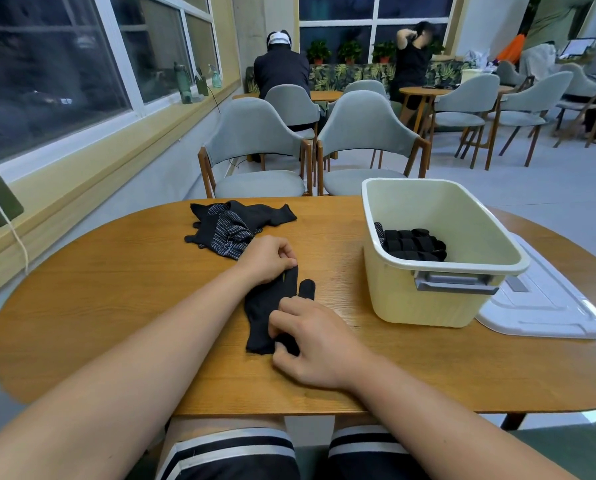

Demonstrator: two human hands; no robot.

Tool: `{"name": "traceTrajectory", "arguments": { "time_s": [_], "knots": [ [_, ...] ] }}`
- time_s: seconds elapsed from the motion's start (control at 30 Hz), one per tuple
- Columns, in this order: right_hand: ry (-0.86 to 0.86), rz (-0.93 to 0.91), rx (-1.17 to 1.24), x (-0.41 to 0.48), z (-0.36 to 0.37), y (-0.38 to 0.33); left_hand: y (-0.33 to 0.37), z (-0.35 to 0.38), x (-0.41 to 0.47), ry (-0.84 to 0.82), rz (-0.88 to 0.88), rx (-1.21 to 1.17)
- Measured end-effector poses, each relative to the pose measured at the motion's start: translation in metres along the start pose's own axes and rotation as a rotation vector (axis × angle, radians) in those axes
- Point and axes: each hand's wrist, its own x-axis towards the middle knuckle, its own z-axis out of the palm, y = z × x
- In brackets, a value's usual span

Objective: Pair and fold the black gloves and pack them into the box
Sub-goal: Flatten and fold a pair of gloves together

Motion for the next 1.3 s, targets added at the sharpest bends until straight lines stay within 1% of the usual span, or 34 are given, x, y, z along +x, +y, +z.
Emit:
{"name": "traceTrajectory", "arguments": {
  "time_s": [0.2, 0.3, 0.4, 0.63, 0.7, 0.8, 0.9, 1.13, 1.23, 1.3],
  "knots": [
    [0.023, 0.000, 0.027, -0.001, -0.001, 0.000, -0.008, -0.005, -0.006, 0.117, -0.004, -0.048],
    [0.047, 0.027, 0.100, -0.002, -0.004, 0.003, -0.014, -0.016, -0.017, 0.159, -0.003, -0.102],
    [0.095, 0.076, 0.178, -0.004, -0.006, 0.009, -0.022, -0.029, -0.035, 0.162, 0.012, -0.152],
    [0.122, 0.102, 0.189, -0.005, -0.006, 0.018, -0.035, -0.044, -0.102, 0.124, 0.153, -0.140],
    [0.118, 0.095, 0.169, -0.005, -0.005, 0.018, -0.038, -0.043, -0.118, 0.108, 0.190, -0.112],
    [0.089, 0.093, 0.134, -0.004, -0.001, 0.019, -0.042, -0.039, -0.137, 0.038, 0.243, -0.038],
    [0.040, 0.104, 0.109, -0.004, 0.001, 0.021, -0.049, -0.034, -0.148, 0.001, 0.234, 0.016],
    [-0.029, 0.100, 0.041, -0.012, -0.003, 0.020, -0.044, -0.028, -0.165, 0.050, 0.203, 0.254],
    [-0.055, 0.102, 0.007, -0.016, -0.004, 0.018, -0.036, -0.030, -0.168, 0.045, 0.211, 0.263],
    [-0.049, 0.106, 0.013, -0.017, -0.006, 0.017, -0.033, -0.031, -0.171, 0.062, 0.249, 0.207]
  ]
}}
